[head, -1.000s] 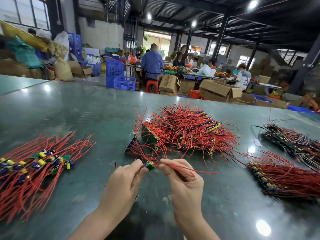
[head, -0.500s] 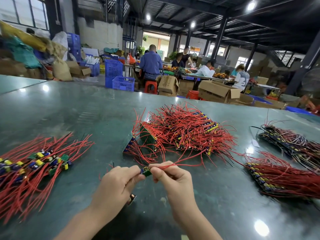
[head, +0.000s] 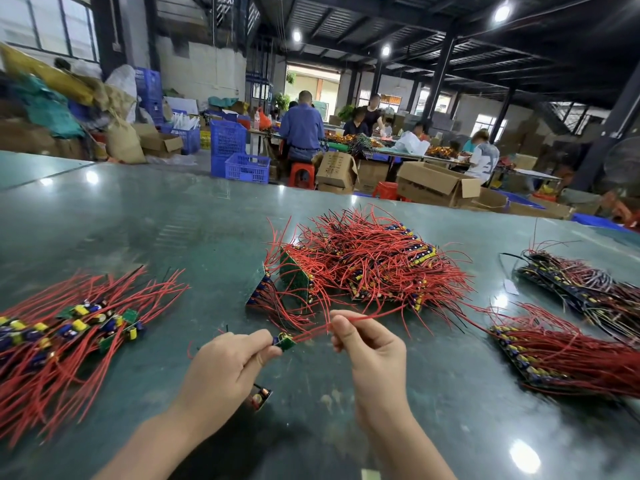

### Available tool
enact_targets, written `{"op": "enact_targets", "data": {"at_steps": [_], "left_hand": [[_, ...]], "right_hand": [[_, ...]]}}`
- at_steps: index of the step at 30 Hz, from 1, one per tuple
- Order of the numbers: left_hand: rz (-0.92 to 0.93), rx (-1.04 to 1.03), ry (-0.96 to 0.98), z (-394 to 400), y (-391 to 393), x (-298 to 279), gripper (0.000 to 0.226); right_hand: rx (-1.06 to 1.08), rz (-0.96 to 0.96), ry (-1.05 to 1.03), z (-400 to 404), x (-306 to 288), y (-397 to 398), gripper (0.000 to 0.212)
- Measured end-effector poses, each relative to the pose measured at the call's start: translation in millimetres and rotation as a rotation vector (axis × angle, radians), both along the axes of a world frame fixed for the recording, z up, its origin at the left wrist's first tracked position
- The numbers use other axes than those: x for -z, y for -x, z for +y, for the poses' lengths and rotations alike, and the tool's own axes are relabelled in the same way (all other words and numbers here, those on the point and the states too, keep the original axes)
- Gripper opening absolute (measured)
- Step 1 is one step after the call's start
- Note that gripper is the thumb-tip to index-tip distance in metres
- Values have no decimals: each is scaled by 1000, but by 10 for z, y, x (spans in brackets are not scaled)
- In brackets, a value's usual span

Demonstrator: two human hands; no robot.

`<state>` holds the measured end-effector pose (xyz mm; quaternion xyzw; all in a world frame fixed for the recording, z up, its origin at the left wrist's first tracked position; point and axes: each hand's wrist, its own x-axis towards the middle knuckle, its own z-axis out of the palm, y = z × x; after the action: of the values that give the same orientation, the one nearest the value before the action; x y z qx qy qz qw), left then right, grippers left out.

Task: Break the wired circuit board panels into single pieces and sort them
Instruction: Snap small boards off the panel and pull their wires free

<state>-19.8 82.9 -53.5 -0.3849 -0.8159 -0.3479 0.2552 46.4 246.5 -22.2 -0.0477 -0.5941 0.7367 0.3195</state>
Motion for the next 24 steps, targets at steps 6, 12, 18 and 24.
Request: {"op": "enact_targets", "data": {"at_steps": [6,12,18,24], "left_hand": [[4,-7,10,-60,65,7,66],[13,-30,14,-123,90,-10,64],[12,-48,13,-163,125,-17,49],[33,-79,46,-194,120,-9,47]], "right_hand": [[124,8,65,110,-46,1,21],[132,50,131,96,-36,2,12],[-17,47,271,148,-33,27,14],[-22,15,214,189,-28,37,27]]}}
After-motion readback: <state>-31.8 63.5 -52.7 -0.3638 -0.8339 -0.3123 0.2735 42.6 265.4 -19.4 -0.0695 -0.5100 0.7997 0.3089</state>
